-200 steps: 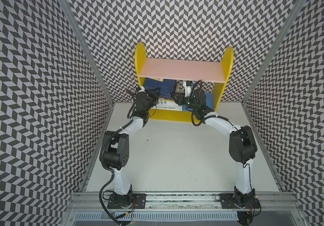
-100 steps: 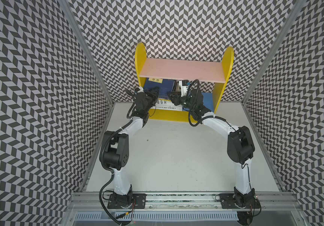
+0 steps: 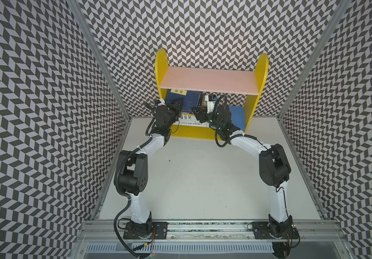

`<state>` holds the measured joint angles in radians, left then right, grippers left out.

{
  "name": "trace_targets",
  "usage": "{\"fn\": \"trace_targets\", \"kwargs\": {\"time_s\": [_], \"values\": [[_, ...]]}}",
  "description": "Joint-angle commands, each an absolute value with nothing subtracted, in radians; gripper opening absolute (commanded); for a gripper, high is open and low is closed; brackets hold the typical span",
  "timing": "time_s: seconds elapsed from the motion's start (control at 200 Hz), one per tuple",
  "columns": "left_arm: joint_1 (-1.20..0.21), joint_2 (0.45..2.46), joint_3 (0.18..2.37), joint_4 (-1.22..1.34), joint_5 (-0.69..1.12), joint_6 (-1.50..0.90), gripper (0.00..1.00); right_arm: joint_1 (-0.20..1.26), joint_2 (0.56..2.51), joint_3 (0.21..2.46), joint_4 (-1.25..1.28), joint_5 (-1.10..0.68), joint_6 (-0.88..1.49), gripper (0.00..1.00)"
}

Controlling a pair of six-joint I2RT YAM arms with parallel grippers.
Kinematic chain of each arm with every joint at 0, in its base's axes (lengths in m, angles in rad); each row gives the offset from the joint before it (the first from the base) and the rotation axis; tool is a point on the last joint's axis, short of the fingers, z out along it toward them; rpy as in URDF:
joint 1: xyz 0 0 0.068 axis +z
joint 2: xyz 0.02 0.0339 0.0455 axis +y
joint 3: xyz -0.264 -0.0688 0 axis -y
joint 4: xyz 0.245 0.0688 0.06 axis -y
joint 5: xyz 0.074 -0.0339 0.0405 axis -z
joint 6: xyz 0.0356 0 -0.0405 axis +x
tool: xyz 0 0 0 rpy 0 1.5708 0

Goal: Stacking books/files
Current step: Place the book at the bookshelf.

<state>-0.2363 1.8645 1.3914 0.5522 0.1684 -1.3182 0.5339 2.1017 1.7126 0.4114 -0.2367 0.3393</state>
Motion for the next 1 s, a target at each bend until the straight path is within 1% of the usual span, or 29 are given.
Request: {"fn": "trace_targets", "kwargs": {"time_s": [0.0,0.26,0.471,0.581,0.691,0.776,0.821,0.906,0.992], "values": [[-0.241,1.857,1.396,0.514,0.157,-1.303,0.55,0.54,2.058,1.687,0.453,-0.199,0.298,0.5],[-0.241,1.86,1.393,0.519,0.165,-1.308,0.56,0.547,2.076,1.69,0.456,-0.246,0.254,0.51],[-0.239,1.852,1.383,0.526,0.17,-1.31,0.56,0.558,2.091,1.694,0.442,-0.218,0.212,0.52],[-0.239,1.853,1.382,0.528,0.172,-1.313,0.57,0.563,2.096,1.696,0.44,-0.206,0.19,0.48],[-0.237,1.86,1.382,0.531,0.18,-1.32,0.57,0.567,2.101,1.697,0.439,-0.201,0.173,0.47],[-0.237,1.862,1.375,0.534,0.185,-1.327,0.57,0.57,2.107,1.705,0.433,-0.193,0.162,0.39],[-0.236,1.861,1.373,0.535,0.186,-1.328,0.57,0.572,2.111,1.707,0.43,-0.188,0.157,0.38],[-0.236,1.858,1.362,0.536,0.181,-1.328,0.57,0.574,2.109,1.698,0.436,-0.194,0.149,0.38],[-0.232,1.858,1.362,0.535,0.184,-1.328,0.57,0.574,2.095,1.661,0.472,-0.211,0.141,0.46]]}}
